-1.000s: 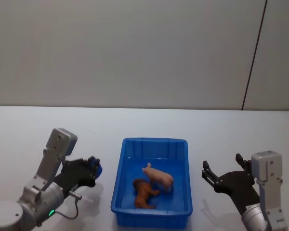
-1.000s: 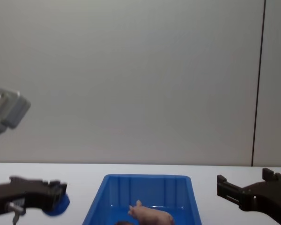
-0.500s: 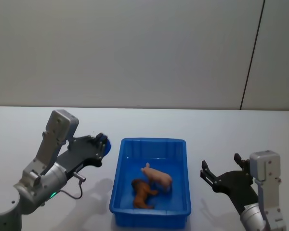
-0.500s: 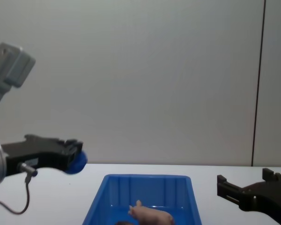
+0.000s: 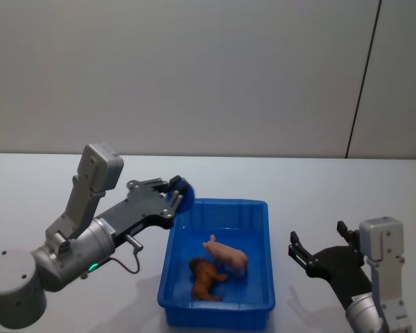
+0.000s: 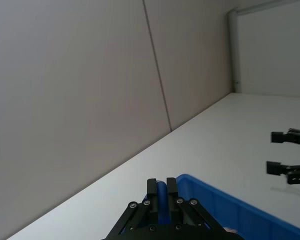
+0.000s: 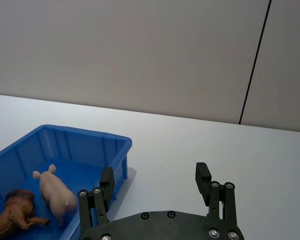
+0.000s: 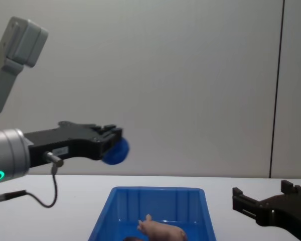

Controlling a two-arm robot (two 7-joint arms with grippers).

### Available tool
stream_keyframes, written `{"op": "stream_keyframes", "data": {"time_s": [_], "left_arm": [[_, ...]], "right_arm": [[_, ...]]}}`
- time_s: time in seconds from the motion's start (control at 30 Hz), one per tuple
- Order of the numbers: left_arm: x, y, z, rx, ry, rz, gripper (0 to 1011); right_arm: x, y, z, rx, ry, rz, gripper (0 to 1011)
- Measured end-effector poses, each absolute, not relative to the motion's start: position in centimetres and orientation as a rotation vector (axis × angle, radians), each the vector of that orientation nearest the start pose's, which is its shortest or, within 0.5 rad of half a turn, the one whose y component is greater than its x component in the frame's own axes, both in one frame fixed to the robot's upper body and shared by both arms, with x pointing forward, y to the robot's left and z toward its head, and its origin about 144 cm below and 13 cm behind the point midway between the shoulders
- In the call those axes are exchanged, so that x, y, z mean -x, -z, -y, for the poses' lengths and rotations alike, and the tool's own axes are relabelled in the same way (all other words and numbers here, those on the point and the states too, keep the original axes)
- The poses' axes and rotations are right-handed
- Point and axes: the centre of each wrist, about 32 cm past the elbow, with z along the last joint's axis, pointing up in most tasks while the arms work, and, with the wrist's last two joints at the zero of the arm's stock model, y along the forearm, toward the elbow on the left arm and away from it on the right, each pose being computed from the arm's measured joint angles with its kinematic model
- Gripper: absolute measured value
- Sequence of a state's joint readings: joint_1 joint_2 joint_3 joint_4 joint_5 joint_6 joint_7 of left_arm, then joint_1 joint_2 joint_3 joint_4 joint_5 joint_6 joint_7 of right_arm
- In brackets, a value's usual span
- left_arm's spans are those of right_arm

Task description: Pick up the two dolls from the table and place them into the box.

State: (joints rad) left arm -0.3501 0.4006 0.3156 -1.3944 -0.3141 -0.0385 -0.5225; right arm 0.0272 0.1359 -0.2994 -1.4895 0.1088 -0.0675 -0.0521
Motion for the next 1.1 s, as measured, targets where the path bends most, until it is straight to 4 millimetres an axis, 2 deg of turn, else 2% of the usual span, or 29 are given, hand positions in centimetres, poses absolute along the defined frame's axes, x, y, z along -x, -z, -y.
{"op": "stream_keyframes", "data": {"time_s": [0.1, 0.2, 0.23, 0.3, 0.33, 0.4, 0.53, 0.63, 0.77, 1.03, 1.1], "left_arm": [[-54.7, -120.4, -27.1, -0.058, -0.802, 0.176, 171], [-55.1, -120.4, -26.8, -0.036, -0.751, 0.174, 224], [-55.3, -120.4, -26.6, -0.027, -0.731, 0.173, 287], [-55.6, -120.5, -26.4, -0.018, -0.711, 0.170, 327], [-55.7, -120.5, -26.3, -0.014, -0.700, 0.170, 383], [-56.0, -120.5, -26.0, -0.002, -0.674, 0.167, 414], [-56.4, -120.5, -25.6, 0.014, -0.636, 0.165, 580], [-56.5, -120.5, -25.5, 0.019, -0.623, 0.164, 640], [-56.7, -120.6, -25.2, 0.029, -0.600, 0.163, 800], [-57.0, -120.6, -24.9, 0.039, -0.577, 0.162, 998], [-57.0, -120.6, -24.9, 0.041, -0.572, 0.162, 1001]], "right_arm": [[-45.2, -111.5, 17.6, 0.042, 1.335, 0.009, 1001], [-45.2, -111.5, 17.6, 0.042, 1.335, 0.009, 1001], [-45.2, -111.5, 17.6, 0.042, 1.335, 0.009, 1001], [-45.2, -111.5, 17.6, 0.042, 1.335, 0.009, 1001], [-45.2, -111.5, 17.6, 0.042, 1.335, 0.009, 1001], [-45.2, -111.5, 17.6, 0.042, 1.335, 0.009, 1001], [-45.2, -111.5, 17.6, 0.042, 1.335, 0.009, 1001], [-45.2, -111.5, 17.6, 0.042, 1.335, 0.009, 1001], [-45.2, -111.5, 17.6, 0.042, 1.335, 0.009, 1001], [-45.2, -111.5, 17.6, 0.042, 1.335, 0.009, 1001], [-45.2, -111.5, 17.6, 0.042, 1.335, 0.009, 1001]]}}
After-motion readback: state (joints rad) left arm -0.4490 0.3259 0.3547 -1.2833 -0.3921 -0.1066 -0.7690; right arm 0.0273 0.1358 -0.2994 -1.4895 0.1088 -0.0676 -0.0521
